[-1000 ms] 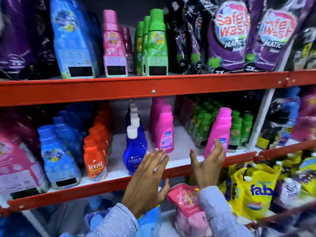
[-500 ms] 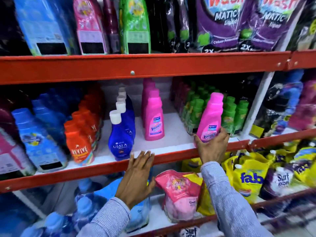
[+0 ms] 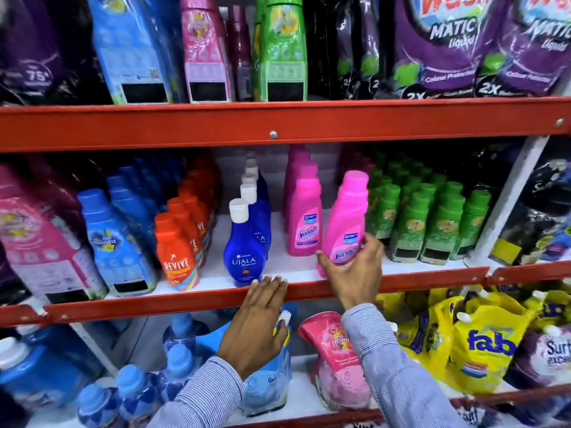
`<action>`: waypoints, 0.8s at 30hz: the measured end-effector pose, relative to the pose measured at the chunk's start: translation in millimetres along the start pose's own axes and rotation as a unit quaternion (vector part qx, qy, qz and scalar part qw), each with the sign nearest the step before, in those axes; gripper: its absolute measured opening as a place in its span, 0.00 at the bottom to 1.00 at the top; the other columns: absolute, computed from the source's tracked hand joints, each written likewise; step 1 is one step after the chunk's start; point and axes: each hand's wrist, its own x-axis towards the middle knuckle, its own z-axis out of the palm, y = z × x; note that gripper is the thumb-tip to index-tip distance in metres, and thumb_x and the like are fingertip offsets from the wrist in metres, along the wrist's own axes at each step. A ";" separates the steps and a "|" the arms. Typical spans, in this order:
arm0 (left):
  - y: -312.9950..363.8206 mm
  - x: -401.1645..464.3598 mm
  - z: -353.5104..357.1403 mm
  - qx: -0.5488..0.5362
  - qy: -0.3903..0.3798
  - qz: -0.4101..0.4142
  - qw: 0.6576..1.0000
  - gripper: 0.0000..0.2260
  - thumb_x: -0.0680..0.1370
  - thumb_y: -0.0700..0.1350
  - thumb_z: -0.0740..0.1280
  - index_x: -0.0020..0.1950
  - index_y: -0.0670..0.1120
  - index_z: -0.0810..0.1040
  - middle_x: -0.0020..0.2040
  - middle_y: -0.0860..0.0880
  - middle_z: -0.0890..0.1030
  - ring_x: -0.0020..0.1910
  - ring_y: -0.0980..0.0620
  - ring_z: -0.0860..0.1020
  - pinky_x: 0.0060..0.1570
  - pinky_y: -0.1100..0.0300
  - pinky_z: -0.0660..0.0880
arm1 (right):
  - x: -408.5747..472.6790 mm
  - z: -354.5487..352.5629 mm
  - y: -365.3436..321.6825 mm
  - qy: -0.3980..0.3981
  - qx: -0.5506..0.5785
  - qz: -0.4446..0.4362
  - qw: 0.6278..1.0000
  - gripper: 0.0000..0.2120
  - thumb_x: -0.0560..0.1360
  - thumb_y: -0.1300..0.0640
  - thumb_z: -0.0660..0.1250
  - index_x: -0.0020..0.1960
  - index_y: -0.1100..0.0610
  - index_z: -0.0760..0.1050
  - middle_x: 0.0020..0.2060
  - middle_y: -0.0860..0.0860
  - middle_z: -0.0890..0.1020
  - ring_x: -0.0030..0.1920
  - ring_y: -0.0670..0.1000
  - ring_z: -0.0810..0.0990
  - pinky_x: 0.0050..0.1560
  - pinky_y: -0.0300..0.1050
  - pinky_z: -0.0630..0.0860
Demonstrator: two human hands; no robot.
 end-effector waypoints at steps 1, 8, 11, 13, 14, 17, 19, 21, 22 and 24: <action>-0.9 -0.2 0.1 -0.008 0.003 -0.001 1.000 0.31 0.71 0.50 0.61 0.73 0.42 0.69 0.71 0.44 0.76 0.72 0.44 0.73 0.76 0.53 0.55 | -3.4 5.7 -4.8 -0.009 0.003 -0.004 1.000 0.40 0.56 0.47 0.82 0.61 0.60 0.67 0.56 0.58 0.74 0.57 0.61 0.76 0.57 0.54 0.76; 0.1 0.6 -0.5 -0.050 0.007 -0.008 0.999 0.30 0.74 0.47 0.66 0.76 0.43 0.66 0.75 0.45 0.71 0.76 0.46 0.67 0.78 0.49 0.49 | -14.3 25.3 -20.5 -0.031 -0.010 -0.005 0.999 0.40 0.56 0.46 0.82 0.59 0.60 0.67 0.54 0.57 0.74 0.55 0.60 0.76 0.54 0.52 0.76; 2.3 1.4 -3.9 -0.068 0.013 -0.007 0.998 0.30 0.76 0.46 0.63 0.78 0.44 0.62 0.78 0.46 0.66 0.79 0.47 0.61 0.78 0.56 0.42 | -14.4 27.6 -21.4 -0.034 -0.022 -0.001 0.999 0.41 0.56 0.45 0.82 0.59 0.60 0.67 0.55 0.57 0.74 0.56 0.60 0.77 0.53 0.53 0.77; 3.0 0.9 -4.9 -0.073 0.015 -0.004 0.997 0.31 0.76 0.46 0.63 0.79 0.44 0.60 0.78 0.46 0.65 0.79 0.48 0.60 0.77 0.58 0.41 | -14.0 27.7 -21.7 -0.037 -0.030 0.004 0.999 0.41 0.56 0.45 0.82 0.60 0.60 0.67 0.55 0.57 0.74 0.56 0.60 0.77 0.53 0.53 0.77; 2.6 0.7 -4.9 -0.074 0.014 -0.002 0.997 0.31 0.76 0.46 0.63 0.79 0.45 0.60 0.78 0.46 0.65 0.79 0.48 0.59 0.77 0.59 0.40 | -14.0 27.6 -22.2 -0.039 -0.034 0.006 0.999 0.42 0.56 0.45 0.82 0.60 0.61 0.67 0.55 0.57 0.74 0.56 0.60 0.77 0.53 0.52 0.76; 3.0 0.4 -6.8 -0.072 0.008 0.004 0.997 0.32 0.76 0.46 0.62 0.80 0.45 0.57 0.80 0.47 0.62 0.80 0.48 0.56 0.76 0.59 0.36 | -13.3 26.7 -23.0 -0.049 -0.041 0.006 0.998 0.42 0.56 0.45 0.82 0.60 0.61 0.66 0.55 0.58 0.74 0.56 0.61 0.77 0.53 0.52 0.77; 1.7 -1.1 -7.4 -0.082 0.007 0.012 0.997 0.32 0.77 0.47 0.61 0.80 0.45 0.56 0.80 0.47 0.60 0.81 0.49 0.54 0.77 0.60 0.36 | -13.0 26.2 -22.8 -0.066 -0.042 0.009 0.997 0.43 0.56 0.44 0.82 0.60 0.61 0.65 0.56 0.58 0.73 0.57 0.61 0.76 0.54 0.53 0.76; -2.7 -4.4 -8.9 -0.116 0.023 0.018 0.993 0.30 0.78 0.48 0.61 0.79 0.46 0.59 0.79 0.48 0.63 0.80 0.51 0.57 0.80 0.59 0.43 | -14.8 24.0 -23.5 -0.060 -0.041 0.013 0.997 0.45 0.56 0.43 0.82 0.63 0.61 0.65 0.59 0.59 0.73 0.61 0.62 0.73 0.58 0.55 0.75; -5.8 -6.9 -11.2 -0.142 0.043 0.015 0.989 0.28 0.78 0.49 0.62 0.78 0.46 0.64 0.77 0.48 0.68 0.78 0.53 0.61 0.80 0.58 0.50 | -17.3 21.5 -24.1 -0.036 -0.037 0.004 0.999 0.46 0.57 0.44 0.82 0.65 0.62 0.65 0.61 0.60 0.72 0.62 0.62 0.72 0.61 0.56 0.73; -13.9 -11.5 -19.1 -0.200 0.125 0.002 0.972 0.23 0.76 0.49 0.64 0.71 0.46 0.74 0.69 0.49 0.77 0.72 0.56 0.69 0.75 0.61 0.62 | -25.1 15.9 -29.4 0.040 -0.010 -0.055 0.998 0.41 0.61 0.49 0.81 0.65 0.63 0.67 0.61 0.61 0.73 0.62 0.61 0.70 0.64 0.55 0.69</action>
